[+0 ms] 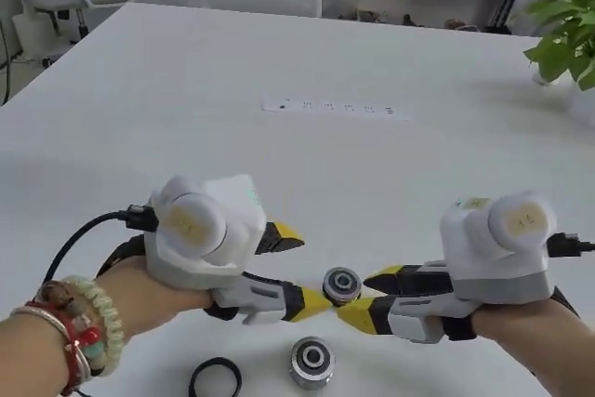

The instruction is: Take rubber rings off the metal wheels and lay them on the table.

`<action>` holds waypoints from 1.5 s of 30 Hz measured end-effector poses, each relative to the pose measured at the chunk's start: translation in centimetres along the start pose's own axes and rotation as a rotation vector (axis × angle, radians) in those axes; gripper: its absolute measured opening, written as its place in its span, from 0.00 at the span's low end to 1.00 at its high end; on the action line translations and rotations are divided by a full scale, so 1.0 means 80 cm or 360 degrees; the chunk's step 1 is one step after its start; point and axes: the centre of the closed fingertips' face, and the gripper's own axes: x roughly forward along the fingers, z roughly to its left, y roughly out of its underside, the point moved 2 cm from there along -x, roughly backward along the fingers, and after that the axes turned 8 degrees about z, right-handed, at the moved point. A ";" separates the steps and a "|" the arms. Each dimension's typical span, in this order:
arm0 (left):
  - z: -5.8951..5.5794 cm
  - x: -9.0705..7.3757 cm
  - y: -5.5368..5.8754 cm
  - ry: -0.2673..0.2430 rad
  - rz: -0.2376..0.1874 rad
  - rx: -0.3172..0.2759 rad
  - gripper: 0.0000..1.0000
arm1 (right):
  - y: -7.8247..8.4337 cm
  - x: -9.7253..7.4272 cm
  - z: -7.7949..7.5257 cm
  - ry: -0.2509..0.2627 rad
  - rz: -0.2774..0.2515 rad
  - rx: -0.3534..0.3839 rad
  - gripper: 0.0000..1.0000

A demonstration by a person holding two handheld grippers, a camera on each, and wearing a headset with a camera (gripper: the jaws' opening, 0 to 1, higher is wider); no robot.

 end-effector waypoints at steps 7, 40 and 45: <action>-0.003 0.011 -0.006 -0.0006 -0.0011 -0.0006 0.38 | 0.007 0.005 -0.003 0.0013 0.0034 0.0005 0.32; 0.008 0.034 -0.018 0.0010 -0.0040 -0.0086 0.28 | 0.008 0.008 -0.016 0.0033 -0.0010 0.0050 0.28; 0.002 0.041 -0.014 0.0030 -0.0016 -0.0066 0.26 | 0.009 0.009 -0.017 0.0036 -0.0007 0.0039 0.27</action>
